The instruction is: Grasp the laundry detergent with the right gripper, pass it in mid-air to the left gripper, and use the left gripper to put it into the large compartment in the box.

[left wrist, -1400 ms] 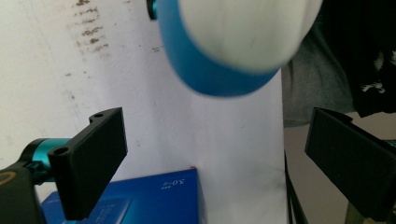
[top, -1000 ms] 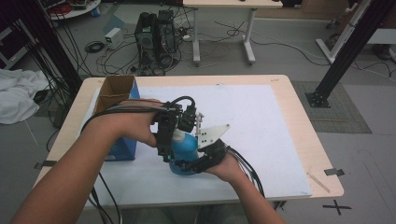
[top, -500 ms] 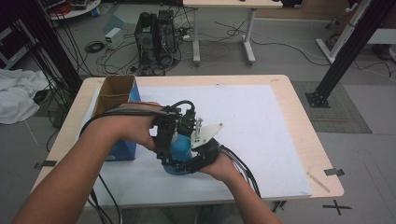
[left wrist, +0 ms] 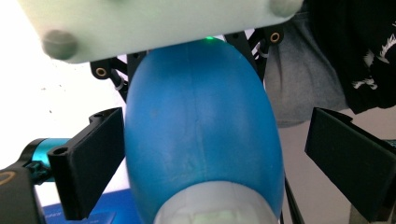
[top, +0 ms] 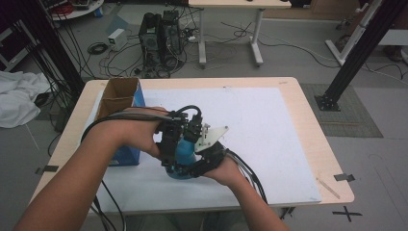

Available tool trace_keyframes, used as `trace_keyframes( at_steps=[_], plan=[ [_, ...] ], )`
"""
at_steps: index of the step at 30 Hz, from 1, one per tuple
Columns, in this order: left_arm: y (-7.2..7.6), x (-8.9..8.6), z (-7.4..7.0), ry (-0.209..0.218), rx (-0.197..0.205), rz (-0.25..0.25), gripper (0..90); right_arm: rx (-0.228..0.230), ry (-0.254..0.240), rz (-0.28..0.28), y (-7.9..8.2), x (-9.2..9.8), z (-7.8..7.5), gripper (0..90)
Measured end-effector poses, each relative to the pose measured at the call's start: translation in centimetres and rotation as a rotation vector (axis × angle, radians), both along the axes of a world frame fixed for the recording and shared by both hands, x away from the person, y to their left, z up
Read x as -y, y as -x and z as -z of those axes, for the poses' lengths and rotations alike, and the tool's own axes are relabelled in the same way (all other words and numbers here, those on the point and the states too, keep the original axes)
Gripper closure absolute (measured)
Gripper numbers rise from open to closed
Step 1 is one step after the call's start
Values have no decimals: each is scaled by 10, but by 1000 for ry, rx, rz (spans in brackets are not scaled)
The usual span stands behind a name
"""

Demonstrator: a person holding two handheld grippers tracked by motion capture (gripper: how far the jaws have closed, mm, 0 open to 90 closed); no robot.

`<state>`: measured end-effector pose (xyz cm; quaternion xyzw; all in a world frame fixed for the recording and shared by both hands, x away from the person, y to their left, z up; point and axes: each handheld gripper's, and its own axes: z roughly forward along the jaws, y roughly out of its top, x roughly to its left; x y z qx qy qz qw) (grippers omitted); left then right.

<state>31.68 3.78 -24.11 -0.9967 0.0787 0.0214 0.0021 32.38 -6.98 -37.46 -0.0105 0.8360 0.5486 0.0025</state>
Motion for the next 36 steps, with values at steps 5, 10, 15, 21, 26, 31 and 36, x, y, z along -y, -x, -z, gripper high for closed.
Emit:
trace_keyframes(
  at_steps=[5, 10, 15, 21, 26, 31, 36],
  plan=[
    [0, -2, 1, -13, 9, -10, 56, 32, -2, -21, -3, -2, -1, 449],
    [0, -4, 3, -23, 22, -16, 57, 57, -14, -22, -3, -4, -1, 449],
    [0, -3, 4, -26, 46, -21, 64, 30, 1, -10, -1, -4, -1, 449],
    [0, -2, 1, -29, 46, -29, 132, 6, -10, 0, 1, -4, -2, 449],
    [0, -3, -1, -22, 68, -30, 147, 60, -26, -15, -3, -4, -3, 449],
    [0, -3, -2, -25, 88, -30, 195, 85, -46, -33, -6, -5, -3, 449],
    [-1, -2, -2, -28, 79, -37, 237, 82, -46, -27, -6, -4, -3, 449]
  ],
)
